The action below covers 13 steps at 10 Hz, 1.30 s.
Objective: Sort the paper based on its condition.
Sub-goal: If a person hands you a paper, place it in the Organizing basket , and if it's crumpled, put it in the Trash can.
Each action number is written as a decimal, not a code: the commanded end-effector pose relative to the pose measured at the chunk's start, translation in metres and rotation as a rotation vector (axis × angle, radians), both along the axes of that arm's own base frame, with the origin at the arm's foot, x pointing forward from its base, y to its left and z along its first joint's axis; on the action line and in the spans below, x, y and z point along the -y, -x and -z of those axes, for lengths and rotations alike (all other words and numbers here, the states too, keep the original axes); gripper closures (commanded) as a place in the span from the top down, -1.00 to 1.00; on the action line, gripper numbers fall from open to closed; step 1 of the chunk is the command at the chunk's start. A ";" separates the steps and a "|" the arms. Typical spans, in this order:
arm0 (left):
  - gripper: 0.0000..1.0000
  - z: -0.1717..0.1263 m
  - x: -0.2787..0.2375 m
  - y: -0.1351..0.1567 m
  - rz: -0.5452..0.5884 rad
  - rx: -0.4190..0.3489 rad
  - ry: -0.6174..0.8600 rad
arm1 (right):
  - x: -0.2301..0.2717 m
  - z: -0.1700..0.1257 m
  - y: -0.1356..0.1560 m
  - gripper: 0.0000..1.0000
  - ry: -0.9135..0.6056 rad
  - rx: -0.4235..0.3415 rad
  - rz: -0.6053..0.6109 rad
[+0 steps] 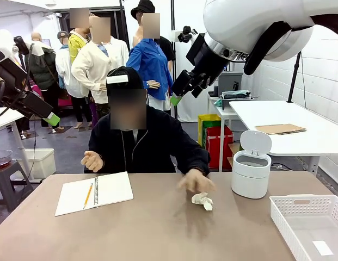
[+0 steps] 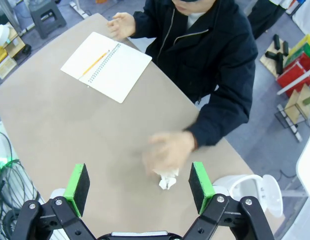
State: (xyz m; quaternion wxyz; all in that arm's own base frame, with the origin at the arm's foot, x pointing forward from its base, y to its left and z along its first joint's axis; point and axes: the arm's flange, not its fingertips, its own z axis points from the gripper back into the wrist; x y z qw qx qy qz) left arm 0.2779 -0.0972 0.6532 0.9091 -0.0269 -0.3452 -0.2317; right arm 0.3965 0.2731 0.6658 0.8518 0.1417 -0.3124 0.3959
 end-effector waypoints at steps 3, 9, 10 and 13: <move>1.00 0.000 0.000 0.000 0.000 0.001 0.000 | 0.001 -0.001 0.000 1.00 -0.004 0.000 -0.001; 1.00 0.000 0.000 0.000 0.000 0.001 0.000 | 0.001 -0.001 0.000 1.00 -0.004 0.000 -0.001; 1.00 0.000 0.000 0.000 0.000 0.001 0.000 | 0.000 0.000 0.000 1.00 0.000 0.000 0.000; 1.00 0.000 0.000 0.000 0.000 0.001 0.000 | -0.003 0.023 -0.030 1.00 -0.046 -0.142 0.079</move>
